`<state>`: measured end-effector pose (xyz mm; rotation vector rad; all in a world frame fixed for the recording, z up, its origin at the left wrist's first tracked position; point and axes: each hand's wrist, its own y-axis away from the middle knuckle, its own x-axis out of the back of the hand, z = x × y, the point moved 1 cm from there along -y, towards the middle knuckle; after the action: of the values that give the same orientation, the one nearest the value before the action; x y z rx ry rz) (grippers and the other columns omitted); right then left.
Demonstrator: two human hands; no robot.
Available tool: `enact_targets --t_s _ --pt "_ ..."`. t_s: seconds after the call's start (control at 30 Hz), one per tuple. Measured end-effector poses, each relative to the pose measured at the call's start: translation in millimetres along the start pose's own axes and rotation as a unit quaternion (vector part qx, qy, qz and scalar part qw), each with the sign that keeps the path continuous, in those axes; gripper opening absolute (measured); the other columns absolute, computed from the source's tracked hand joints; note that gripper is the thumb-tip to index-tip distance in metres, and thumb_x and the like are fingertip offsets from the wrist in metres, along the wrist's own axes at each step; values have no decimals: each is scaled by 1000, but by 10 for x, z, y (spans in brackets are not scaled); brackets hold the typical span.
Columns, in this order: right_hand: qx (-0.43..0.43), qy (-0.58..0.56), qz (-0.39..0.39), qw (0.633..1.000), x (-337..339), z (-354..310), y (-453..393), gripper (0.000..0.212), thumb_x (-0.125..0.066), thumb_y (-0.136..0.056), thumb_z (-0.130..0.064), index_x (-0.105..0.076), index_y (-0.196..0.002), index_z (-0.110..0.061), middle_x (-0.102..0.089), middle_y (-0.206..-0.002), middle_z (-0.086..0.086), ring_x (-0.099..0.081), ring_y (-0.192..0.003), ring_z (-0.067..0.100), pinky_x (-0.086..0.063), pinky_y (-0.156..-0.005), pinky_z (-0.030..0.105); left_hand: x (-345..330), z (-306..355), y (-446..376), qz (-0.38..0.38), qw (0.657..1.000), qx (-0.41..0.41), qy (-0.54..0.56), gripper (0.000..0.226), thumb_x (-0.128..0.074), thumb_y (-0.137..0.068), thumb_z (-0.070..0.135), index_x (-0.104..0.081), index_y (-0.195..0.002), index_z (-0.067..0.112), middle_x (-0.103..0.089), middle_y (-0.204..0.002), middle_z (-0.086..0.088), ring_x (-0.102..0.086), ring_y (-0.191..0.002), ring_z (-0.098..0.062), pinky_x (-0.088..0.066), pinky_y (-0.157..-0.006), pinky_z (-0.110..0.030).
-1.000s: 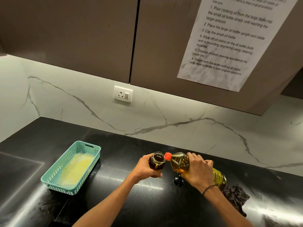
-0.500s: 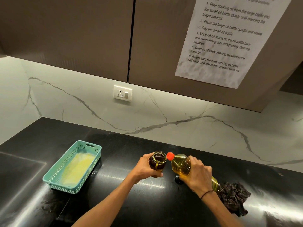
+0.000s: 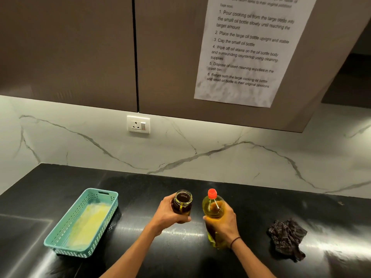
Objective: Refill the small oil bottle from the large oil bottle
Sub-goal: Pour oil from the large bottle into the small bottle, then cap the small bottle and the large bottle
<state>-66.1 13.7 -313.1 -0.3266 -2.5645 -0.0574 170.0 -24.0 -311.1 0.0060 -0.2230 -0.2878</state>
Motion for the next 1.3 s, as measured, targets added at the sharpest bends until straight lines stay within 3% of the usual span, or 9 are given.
enact_targets --t_s 0.13,0.3,0.53,0.67,0.77,0.87,1.0,1.13,1.3 --pt "-70 -109 43 991 -258 115 -91 62 -98 -63 -16 -64 -115 -15 -71 -107 1 -68 -102 16 -58 -98 44 1 3 -26 2 1000 -5 -15 66 -100 -57 30 -71 -116 36 -78 -109 9 -73 -108 -9 -60 -82 -18" --pt "-103 -176 84 975 -590 74 -101 62 -97 -62 -7 -62 -112 -18 -68 -104 -3 -65 -97 14 -53 -96 35 58 36 19 8 1000 -7 -21 62 -99 -57 29 -70 -106 52 -77 -106 13 -72 -105 -4 -59 -78 -15" --pt "-120 -206 118 964 -810 113 -83 58 -95 -67 -9 -56 -108 -23 -61 -96 -13 -60 -95 15 -48 -91 29 207 -4 30 25 999 7 -21 65 -97 -55 31 -70 -114 33 -77 -104 16 -71 -105 -1 -58 -74 -12" --pt "-104 -192 91 972 -848 164 -122 58 -93 -70 -9 -55 -112 -21 -61 -102 -6 -61 -101 18 -51 -96 34 280 -60 6 43 999 19 -22 70 -96 -52 35 -69 -116 33 -76 -107 7 -72 -106 -15 -60 -77 -16" --pt "-87 -165 51 981 -794 213 -153 65 -93 -72 -12 -52 -122 -18 -61 -114 -1 -60 -112 21 -51 -98 33 299 -60 -20 46 998 17 -29 72 -96 -51 38 -69 -117 33 -76 -108 6 -72 -108 -17 -59 -78 -15" --pt "-63 -75 -19 995 -709 377 -119 82 -94 -70 -22 -44 -135 -15 -50 -130 4 -51 -123 20 -49 -107 41 308 -56 -50 49 998 18 -30 70 -97 -53 34 -69 -117 33 -76 -108 6 -71 -108 -16 -59 -77 -13" --pt "-26 100 -60 993 -514 664 -63 86 -87 -75 -44 -39 -143 -23 -39 -137 -3 -36 -132 16 -32 -116 45 301 -60 -98 54 998 20 -28 69 -97 -57 30 -68 -119 30 -75 -112 4 -71 -111 -18 -59 -79 -15" --pt "-15 160 -39 986 -251 793 -81 68 -76 -88 -41 -43 -147 -27 -45 -135 -2 -41 -124 16 -37 -106 41 296 -77 -121 52 998 21 -24 68 -99 -60 24 -68 -121 29 -75 -113 3 -70 -113 -19 -60 -86 -21" --pt "8 154 -55 986 -82 903 -153 62 -73 -85 -6 -49 -141 -16 -49 -129 4 -48 -123 23 -39 -107 41 271 -70 -135 53 998 17 -22 70 -99 -58 30 -69 -122 28 -77 -115 3 -70 -116 -19 -59 -100 -34"
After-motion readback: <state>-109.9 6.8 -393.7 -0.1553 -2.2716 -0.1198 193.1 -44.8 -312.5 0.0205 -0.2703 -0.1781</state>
